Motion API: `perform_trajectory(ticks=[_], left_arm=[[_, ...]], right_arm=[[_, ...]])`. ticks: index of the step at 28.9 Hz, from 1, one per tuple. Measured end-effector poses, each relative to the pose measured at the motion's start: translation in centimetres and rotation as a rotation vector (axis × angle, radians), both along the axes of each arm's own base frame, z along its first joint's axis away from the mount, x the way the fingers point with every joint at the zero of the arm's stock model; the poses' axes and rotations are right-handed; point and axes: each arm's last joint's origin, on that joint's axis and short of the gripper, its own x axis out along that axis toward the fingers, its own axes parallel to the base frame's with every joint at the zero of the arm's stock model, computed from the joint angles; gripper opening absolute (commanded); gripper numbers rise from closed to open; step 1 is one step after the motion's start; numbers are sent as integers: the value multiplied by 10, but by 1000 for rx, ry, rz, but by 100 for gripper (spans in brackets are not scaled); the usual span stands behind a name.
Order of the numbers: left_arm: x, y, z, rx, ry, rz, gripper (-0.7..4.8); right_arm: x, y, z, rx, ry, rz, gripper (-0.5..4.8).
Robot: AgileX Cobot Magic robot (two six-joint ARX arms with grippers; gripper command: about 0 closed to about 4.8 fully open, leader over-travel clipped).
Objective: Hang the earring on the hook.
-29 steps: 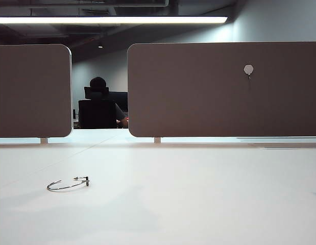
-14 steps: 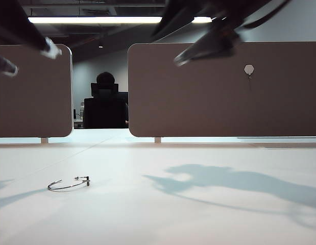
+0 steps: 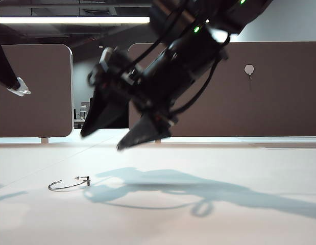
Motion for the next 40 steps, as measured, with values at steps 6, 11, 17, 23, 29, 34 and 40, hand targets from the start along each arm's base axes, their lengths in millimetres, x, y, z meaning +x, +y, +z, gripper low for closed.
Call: perform_trajectory(ticks=[6,11,17,23,29,34,40], left_arm=[[0,0,0,4,-1,-4,479],[-2,1,-2,15,25,-6,479],[-4,1,-5,30,66,-8,479],[-4,1,-6,31,67,-8,479],[-5,2,-6,32,72,-8,479],[-6,2,-7,36,85,-8,479],[-5,2,-7,35,80,-8,479]], right_arm=[[-8,23,-26,-118,-57,-10,387],[-12,33,-34,-166,-127,-44,386],[-11,35,-38,-192,-167,-81,297],[-11,34,-39,-209,-172,-94,178],[-14,39,-41,-228,-201,-86,40],[-14,40,-42,-228,-206,-88,-7],[-11,36,-39,-218,-205,-94,-7]])
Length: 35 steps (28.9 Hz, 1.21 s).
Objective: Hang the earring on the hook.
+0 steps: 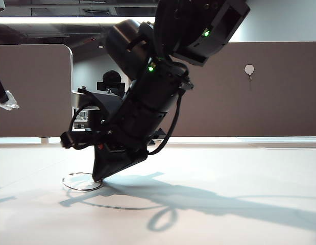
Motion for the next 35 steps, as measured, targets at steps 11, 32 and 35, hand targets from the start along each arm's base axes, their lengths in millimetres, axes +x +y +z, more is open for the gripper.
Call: perform_trajectory(ticks=[11,32,35], left_arm=[[14,-7,24,-131,-259,-55,479],[174,-61,113,-251,-467,-79,479],[192,-67,101,-256,-465,-90,479]], right_arm=[[26,-57,137,327,-321,-155,-8],[193,-274,250,405,-831,-779,-8],[225,-292,230,327,-841,-803,-8]])
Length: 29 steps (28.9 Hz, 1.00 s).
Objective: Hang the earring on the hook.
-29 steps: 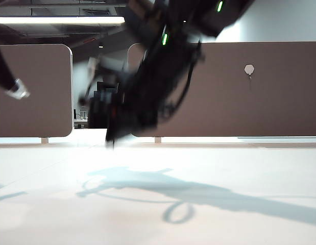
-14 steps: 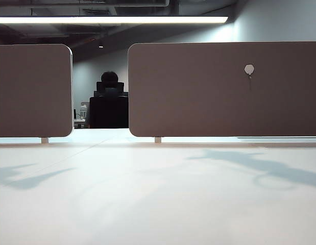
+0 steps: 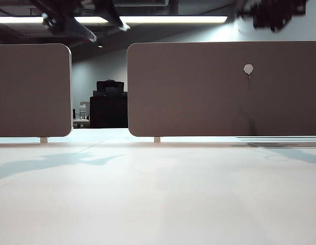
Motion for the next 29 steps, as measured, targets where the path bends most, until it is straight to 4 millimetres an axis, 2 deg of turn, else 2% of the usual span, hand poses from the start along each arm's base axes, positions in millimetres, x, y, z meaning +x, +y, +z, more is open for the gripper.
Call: perform_trajectory(ticks=[6,13,20,29], left_arm=[[20,-7,-29,22,66,0,479],[26,-9,-40,33,90,-1,479],[26,-9,-39,43,72,-5,479],[26,-9,-39,43,73,-5,479]], right_arm=[[50,-10,-43,-216,77,-26,-8],[85,-11,-74,-389,93,-31,-8],[94,-26,-87,-466,93,-67,-8],[93,-46,-81,-484,44,-111,-7]])
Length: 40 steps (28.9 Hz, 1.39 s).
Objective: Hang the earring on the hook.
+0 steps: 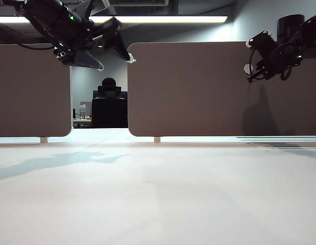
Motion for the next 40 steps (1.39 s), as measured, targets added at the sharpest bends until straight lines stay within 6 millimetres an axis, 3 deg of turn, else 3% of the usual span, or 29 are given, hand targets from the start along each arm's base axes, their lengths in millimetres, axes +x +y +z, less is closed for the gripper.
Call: perform_trajectory(ticks=[5,14,22,36,38,40], left_arm=[[0,0,0,1,3,0,479],[0,0,-2,5,15,0,479],[0,0,-3,28,7,-7,479],[0,0,-2,43,-6,-10,479],[0,0,-2,43,-6,-10,479],[0,0,-2,43,-6,-10,479]], right_arm=[[0,-6,-3,-3,17,40,-7],[3,4,-6,-14,-22,103,-7],[15,11,-32,-12,-11,112,-8],[16,12,-32,-30,-26,129,-7],[16,12,-32,-30,-28,131,7],[16,12,-32,-30,-30,132,57]])
